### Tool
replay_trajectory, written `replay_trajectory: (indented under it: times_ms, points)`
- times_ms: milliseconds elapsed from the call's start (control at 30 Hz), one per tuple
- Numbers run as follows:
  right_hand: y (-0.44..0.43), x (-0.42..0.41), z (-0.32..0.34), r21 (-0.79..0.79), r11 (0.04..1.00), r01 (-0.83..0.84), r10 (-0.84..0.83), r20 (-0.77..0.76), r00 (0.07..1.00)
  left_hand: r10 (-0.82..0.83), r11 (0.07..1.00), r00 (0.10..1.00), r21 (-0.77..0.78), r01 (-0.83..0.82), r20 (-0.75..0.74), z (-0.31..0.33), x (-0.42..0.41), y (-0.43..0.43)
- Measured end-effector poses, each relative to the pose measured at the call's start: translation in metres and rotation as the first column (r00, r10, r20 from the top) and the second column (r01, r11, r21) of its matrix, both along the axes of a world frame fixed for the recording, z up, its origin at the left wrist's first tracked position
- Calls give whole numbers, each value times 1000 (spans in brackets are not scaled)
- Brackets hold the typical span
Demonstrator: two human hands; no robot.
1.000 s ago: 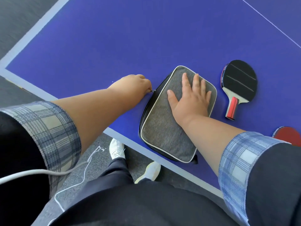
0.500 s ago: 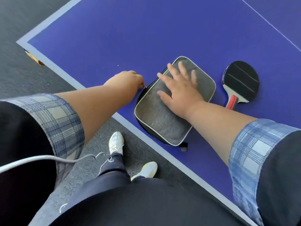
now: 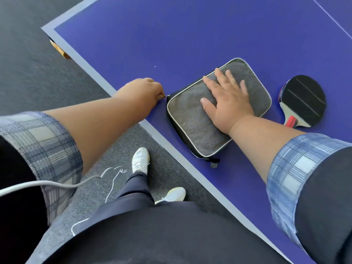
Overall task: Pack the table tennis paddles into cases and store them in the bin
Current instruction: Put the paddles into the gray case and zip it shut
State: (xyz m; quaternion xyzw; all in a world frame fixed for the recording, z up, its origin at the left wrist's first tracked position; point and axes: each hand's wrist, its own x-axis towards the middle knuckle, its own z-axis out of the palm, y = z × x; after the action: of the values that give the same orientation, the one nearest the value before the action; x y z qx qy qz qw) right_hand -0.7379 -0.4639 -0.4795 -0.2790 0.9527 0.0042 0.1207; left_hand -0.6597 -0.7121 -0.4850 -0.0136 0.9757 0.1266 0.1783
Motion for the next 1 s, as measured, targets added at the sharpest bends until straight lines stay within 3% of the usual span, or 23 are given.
replay_trajectory:
  times_ms: [200, 300, 400, 700, 1000]
  points:
    - [0, 1, 1, 10, 1000, 9, -9, 10, 1000, 60, 996, 992, 72, -52, -114, -4, 35, 4]
    - [-2, 5, 5, -2, 1000, -18, 18, 54, 998, 146, 985, 988, 97, -140, -50, 1, 30, 8]
    - [6, 18, 7, 38, 985, -168, 166, 58, 984, 184, 980, 983, 84, -182, -13, 8, 29, 12]
    - [5, 22, 4, 60, 988, -142, 141, 12, 990, 148, 985, 989, 90, -148, -2, 14, 85, 49]
    - [7, 24, 0, 15, 991, -135, 135, -24, 991, 2, 999, 1000, 38, -1, -27, 19, 105, 95]
